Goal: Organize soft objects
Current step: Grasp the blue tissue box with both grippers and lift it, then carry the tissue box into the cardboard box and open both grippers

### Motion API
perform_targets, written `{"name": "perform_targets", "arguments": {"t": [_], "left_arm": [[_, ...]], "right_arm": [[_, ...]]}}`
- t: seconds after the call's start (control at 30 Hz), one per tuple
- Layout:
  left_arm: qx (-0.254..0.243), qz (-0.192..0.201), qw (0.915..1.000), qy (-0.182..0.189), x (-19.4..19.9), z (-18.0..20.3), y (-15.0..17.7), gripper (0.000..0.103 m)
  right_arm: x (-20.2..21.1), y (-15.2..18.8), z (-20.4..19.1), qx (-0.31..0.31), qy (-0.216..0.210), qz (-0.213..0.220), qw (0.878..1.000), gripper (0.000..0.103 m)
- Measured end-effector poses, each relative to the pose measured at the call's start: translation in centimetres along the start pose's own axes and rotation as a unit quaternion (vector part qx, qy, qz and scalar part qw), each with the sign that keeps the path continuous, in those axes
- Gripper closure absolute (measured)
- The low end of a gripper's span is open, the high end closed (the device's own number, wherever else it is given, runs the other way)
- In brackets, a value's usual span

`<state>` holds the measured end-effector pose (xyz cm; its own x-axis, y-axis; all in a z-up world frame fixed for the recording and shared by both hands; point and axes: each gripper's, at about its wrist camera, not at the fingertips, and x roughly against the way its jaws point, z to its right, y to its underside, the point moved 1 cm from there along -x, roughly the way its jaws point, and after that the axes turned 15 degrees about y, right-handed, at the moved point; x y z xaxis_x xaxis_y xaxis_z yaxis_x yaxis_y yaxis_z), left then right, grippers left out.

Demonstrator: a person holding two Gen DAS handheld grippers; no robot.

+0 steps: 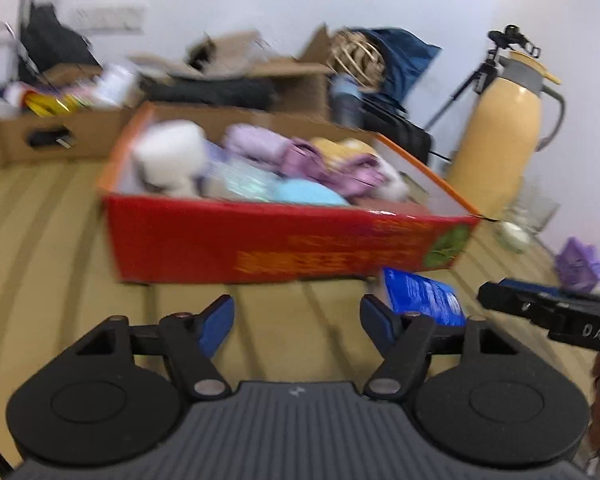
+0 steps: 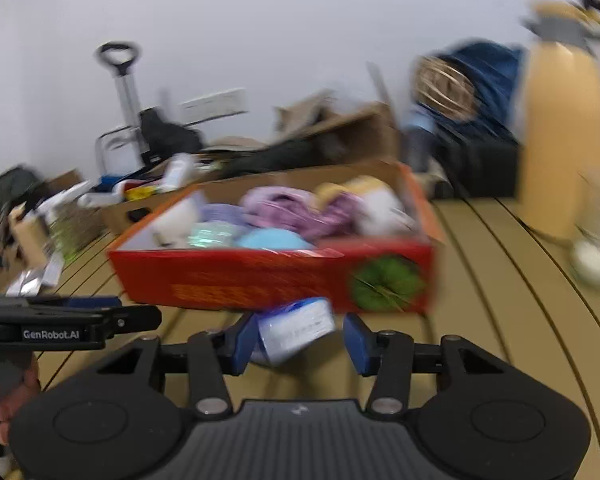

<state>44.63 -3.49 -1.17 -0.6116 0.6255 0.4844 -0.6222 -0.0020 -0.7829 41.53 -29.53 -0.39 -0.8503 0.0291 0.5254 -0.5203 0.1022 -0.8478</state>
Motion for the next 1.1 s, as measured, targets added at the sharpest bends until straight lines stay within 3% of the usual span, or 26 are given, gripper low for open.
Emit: {"name": "perform_targets", "arguments": {"t": [0.1, 0.23, 0.4, 0.5, 0.57, 0.67, 0.8, 1.1], "left_arm": [[0.012, -0.023, 0.9991, 0.033, -2.4, 0.6, -0.4, 0.042], [0.035, -0.045, 0.9968, 0.057, -4.9, 1.0, -1.0, 0.056], [0.097, -0.041, 0.9904, 0.089, -4.7, 0.8, -0.4, 0.057], [0.077, -0.052, 0.9915, 0.091, -5.7, 1.9, 0.3, 0.06], [0.048, -0.041, 0.9948, 0.081, -5.5, 2.9, 0.5, 0.063], [0.06, -0.043, 0.9942, 0.079, -4.6, 3.1, 0.8, 0.068], [0.055, -0.012, 0.9967, 0.059, 0.1, 5.2, 2.5, 0.069], [0.025, 0.084, 0.9962, 0.001, 15.0, 12.5, 8.1, 0.07]], "right_arm": [[-1.3, 0.5, 2.4, -0.073, -0.022, -0.024, 0.997, 0.055], [-4.2, 1.4, 3.8, -0.158, -0.07, -0.072, 0.982, 0.06], [-5.6, 1.5, 3.1, -0.162, -0.079, -0.069, 0.981, 0.068], [-6.1, 1.4, 2.5, -0.148, -0.085, -0.076, 0.982, 0.08], [-6.0, 1.6, 2.3, -0.141, -0.076, -0.072, 0.984, 0.081], [-5.4, 1.9, 2.9, -0.155, -0.079, -0.072, 0.982, 0.084], [-2.8, 2.7, 2.5, -0.162, -0.095, -0.075, 0.979, 0.087], [12.0, 5.7, -1.7, -0.112, -0.153, -0.021, 0.982, 0.087]]}}
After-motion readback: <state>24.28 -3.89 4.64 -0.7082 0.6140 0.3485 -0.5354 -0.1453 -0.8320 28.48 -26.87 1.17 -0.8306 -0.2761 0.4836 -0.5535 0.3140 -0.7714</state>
